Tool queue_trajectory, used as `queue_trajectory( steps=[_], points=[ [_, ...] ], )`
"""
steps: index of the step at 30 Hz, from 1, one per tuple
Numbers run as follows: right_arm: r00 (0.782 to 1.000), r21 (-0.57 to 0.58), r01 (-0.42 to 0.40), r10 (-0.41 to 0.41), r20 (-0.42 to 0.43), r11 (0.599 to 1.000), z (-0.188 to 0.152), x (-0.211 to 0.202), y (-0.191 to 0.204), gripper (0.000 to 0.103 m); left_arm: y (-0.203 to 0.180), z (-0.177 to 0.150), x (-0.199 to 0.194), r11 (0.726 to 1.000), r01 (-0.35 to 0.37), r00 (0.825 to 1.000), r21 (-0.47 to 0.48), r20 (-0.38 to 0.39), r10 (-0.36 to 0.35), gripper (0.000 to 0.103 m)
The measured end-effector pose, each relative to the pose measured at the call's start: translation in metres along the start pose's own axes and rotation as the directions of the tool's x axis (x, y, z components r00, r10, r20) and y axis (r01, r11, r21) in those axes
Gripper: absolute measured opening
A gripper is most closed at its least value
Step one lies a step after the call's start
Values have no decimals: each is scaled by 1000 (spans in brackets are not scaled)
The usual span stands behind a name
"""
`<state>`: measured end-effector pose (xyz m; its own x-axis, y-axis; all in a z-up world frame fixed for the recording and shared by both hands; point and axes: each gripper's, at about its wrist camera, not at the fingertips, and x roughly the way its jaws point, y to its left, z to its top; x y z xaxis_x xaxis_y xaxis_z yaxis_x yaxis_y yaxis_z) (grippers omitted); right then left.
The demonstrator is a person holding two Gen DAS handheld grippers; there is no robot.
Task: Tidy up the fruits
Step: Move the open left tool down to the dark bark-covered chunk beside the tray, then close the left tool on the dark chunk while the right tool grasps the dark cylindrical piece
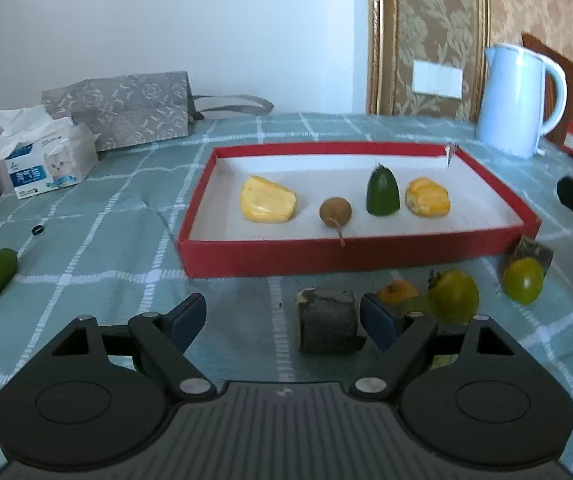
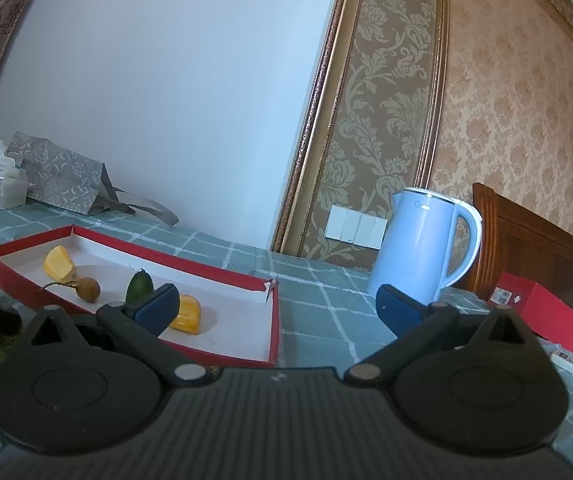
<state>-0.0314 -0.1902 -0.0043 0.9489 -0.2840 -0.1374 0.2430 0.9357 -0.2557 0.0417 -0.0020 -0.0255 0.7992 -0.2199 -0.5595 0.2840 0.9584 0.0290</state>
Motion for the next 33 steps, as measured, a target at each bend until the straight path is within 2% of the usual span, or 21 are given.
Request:
queue_trajectory(
  steps=[5, 7, 9, 16, 17, 18, 20, 21, 26, 33],
  points=[
    [1000, 1, -2, 2, -2, 1000, 1, 0, 1, 103, 0, -1, 1, 1000, -13, 1000, -8, 3, 13, 84],
    [1000, 1, -1, 1, -2, 1000, 1, 0, 1, 103, 3, -2, 1, 1000, -10, 1000, -20, -1, 10, 79],
    [1000, 4, -1, 1, -2, 1000, 1, 0, 0, 103, 4, -3, 2, 999, 20, 1000, -29, -17, -21, 68],
    [1000, 4, 0, 0, -5, 1000, 0, 0, 0, 103, 0, -5, 1, 999, 35, 999, -12, -15, -35, 61],
    [1000, 3, 0, 0, -5, 1000, 0, 0, 0, 103, 0, -5, 1, 999, 43, 999, -13, -15, -43, 56],
    [1000, 5, 0, 0, -5, 1000, 0, 0, 0, 103, 0, -5, 0, 998, 55, 998, -14, -15, -55, 46],
    [1000, 15, 5, -5, -6, 1000, 1, 0, -3, 103, -2, -5, -1, 997, 81, 997, -5, -12, -81, 36],
    [1000, 25, 13, -13, -6, 1000, 2, 0, -5, 103, -4, -6, -2, 997, 80, 997, 10, -8, -80, 34],
    [999, 113, 37, -33, -38, 993, 3, 5, -23, 103, -11, -7, -3, 997, 67, 998, 46, 6, -67, 31],
    [991, 247, 110, -87, -100, 963, -3, 13, -58, 103, 0, -5, -1, 999, 30, 999, -18, 12, -30, 30]
  ],
)
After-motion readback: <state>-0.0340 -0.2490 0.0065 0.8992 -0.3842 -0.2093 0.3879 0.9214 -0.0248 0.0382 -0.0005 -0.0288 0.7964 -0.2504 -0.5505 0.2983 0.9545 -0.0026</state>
